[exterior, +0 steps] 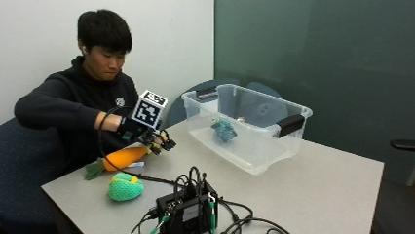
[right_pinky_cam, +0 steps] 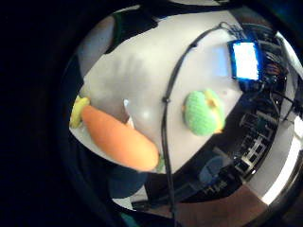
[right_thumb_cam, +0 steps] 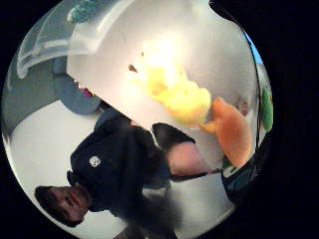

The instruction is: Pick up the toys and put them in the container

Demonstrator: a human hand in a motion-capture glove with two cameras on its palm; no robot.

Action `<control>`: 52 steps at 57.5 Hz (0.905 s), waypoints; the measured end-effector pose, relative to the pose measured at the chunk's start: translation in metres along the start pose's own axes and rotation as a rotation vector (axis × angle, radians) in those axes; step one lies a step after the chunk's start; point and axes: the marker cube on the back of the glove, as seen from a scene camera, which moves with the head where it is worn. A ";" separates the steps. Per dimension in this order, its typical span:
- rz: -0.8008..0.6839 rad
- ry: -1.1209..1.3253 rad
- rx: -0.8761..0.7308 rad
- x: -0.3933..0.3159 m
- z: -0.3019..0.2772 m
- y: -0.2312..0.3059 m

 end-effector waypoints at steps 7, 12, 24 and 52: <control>-0.043 0.009 -0.005 -0.015 0.024 -0.010; -0.087 0.009 0.068 -0.022 0.026 -0.013; -0.124 -0.137 0.281 -0.022 -0.007 -0.016; 0.106 -0.476 0.700 0.003 -0.285 -0.114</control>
